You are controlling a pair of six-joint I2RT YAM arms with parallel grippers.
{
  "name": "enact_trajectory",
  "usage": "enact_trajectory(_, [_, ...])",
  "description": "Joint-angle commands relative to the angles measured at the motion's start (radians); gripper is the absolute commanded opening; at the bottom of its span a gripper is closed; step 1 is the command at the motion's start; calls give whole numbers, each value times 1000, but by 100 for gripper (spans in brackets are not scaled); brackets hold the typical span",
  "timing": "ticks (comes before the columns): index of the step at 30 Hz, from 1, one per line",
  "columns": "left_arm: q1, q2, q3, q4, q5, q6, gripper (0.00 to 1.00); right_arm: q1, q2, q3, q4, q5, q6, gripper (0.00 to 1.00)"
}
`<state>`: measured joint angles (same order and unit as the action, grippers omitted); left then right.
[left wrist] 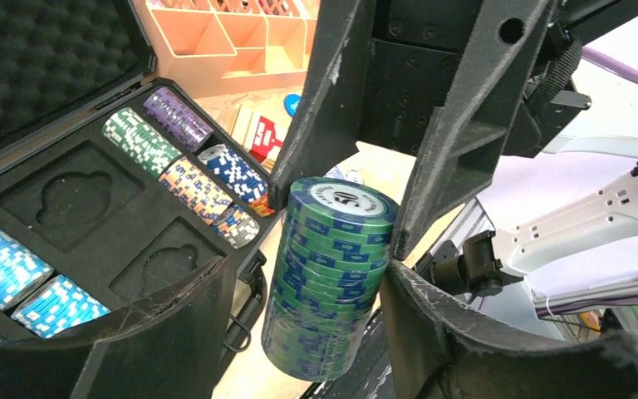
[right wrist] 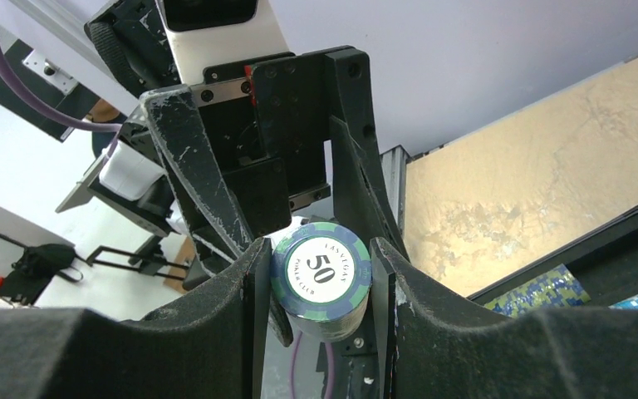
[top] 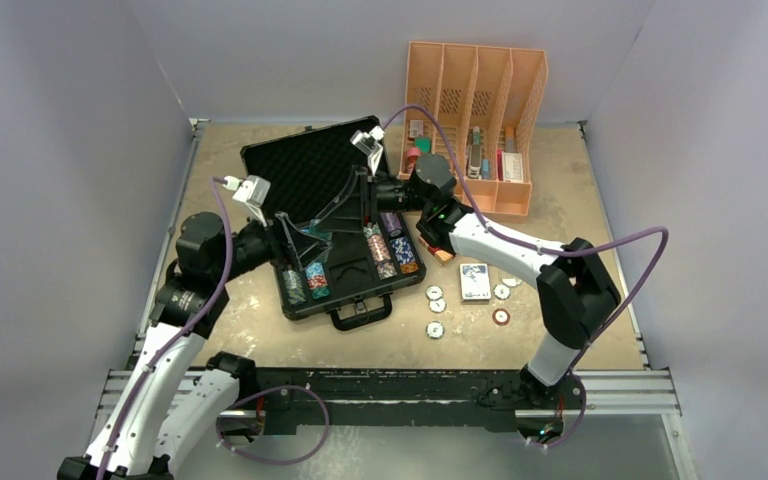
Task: Pack up texas hold em set
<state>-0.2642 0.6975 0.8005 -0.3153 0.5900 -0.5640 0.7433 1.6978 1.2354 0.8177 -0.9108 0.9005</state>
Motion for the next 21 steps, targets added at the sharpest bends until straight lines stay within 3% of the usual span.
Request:
enact_trajectory(1, [6,-8,43,52,6,-7,58,2,-18,42,123,-45,47,0])
enact_trajectory(8, [7,5,47,16,-36,-7,31,2,-19,39,130,-31,53,0])
enact_trajectory(9, [7,5,48,5,-54,-5,29,1,-23,35,122,-17,48,3])
enact_trajectory(13, [6,13,49,-42,-139,-12,26,-25,-53,5,81,57,21,52])
enact_trajectory(15, [6,22,48,-61,-185,-26,25,-56,-81,-24,80,103,13,65])
enact_trajectory(17, [7,31,48,-76,-242,-46,24,-99,-108,-52,39,178,-2,69])
enact_trajectory(21, [7,59,41,-97,-375,-90,24,-202,-145,-109,-54,277,2,66])
